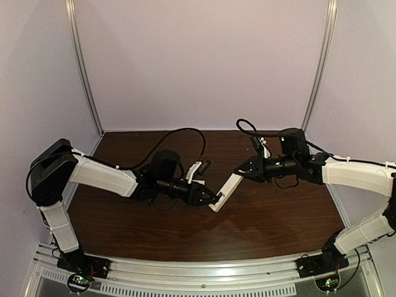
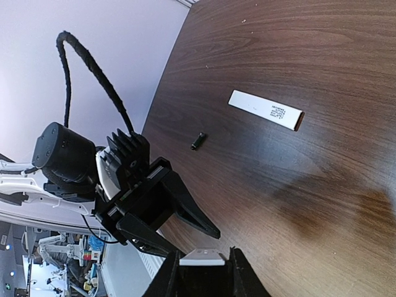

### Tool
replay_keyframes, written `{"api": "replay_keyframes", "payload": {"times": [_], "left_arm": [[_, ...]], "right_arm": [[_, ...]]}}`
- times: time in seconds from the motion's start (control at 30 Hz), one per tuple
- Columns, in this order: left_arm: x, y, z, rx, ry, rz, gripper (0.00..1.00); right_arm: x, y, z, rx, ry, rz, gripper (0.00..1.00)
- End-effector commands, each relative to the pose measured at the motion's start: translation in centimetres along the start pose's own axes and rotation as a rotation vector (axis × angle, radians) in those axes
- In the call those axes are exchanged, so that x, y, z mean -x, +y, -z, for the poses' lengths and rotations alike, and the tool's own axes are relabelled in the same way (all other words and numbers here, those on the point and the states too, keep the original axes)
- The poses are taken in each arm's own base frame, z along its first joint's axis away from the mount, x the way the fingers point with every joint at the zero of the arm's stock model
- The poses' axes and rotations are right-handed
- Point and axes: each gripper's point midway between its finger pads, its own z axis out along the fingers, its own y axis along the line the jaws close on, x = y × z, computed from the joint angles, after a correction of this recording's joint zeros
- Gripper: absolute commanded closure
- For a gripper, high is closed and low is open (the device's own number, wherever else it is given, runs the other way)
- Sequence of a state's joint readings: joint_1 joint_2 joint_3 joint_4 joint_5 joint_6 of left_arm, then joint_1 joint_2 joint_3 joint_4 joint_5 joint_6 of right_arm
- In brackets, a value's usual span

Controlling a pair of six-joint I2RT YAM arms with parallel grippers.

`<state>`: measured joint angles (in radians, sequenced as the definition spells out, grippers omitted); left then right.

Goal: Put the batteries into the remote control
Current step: Press the battery in the battery compartment, then pass from the right arm to the left

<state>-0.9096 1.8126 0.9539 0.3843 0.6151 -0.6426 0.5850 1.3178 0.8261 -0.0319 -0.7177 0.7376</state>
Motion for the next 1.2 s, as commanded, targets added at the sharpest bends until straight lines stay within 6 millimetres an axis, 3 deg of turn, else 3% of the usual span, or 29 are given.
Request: {"api": "replay_keyframes", "payload": {"times": [0.0,0.1,0.37,0.43,0.47,0.6,0.8,0.97,1.17], "left_arm": [[-1.0,-0.5,0.3,-0.027,0.048,-0.041,0.61],[-1.1,-1.0,0.4,-0.054,0.057,-0.051,0.63],[-0.8,0.7,0.8,0.022,0.051,-0.043,0.82],[-0.6,0.7,0.9,0.027,0.051,-0.057,0.82],[-0.4,0.6,1.0,0.031,0.048,-0.067,0.78],[0.8,-0.2,1.9,0.05,0.03,-0.122,0.39],[3.1,-1.6,5.2,0.118,-0.04,-0.274,0.11],[3.0,-3.2,4.4,0.251,-0.035,-0.431,0.09],[2.3,-1.9,2.4,0.377,0.021,-0.42,0.19]], "right_arm": [[0.9,3.1,1.0,0.105,-0.041,0.054,1.0],[0.8,3.0,1.0,0.108,-0.037,0.055,1.0],[0.6,3.4,1.2,0.126,-0.033,0.066,1.0],[0.5,3.3,1.1,0.129,-0.028,0.068,1.0],[0.5,3.4,1.2,0.132,-0.029,0.07,1.0],[0.4,3.4,1.3,0.142,-0.036,0.08,1.0],[0.1,3.0,1.2,0.143,-0.049,0.085,1.0],[0.7,2.5,1.0,0.131,-0.084,0.053,1.0],[1.3,2.3,0.9,0.12,-0.113,0.019,1.0]]}}
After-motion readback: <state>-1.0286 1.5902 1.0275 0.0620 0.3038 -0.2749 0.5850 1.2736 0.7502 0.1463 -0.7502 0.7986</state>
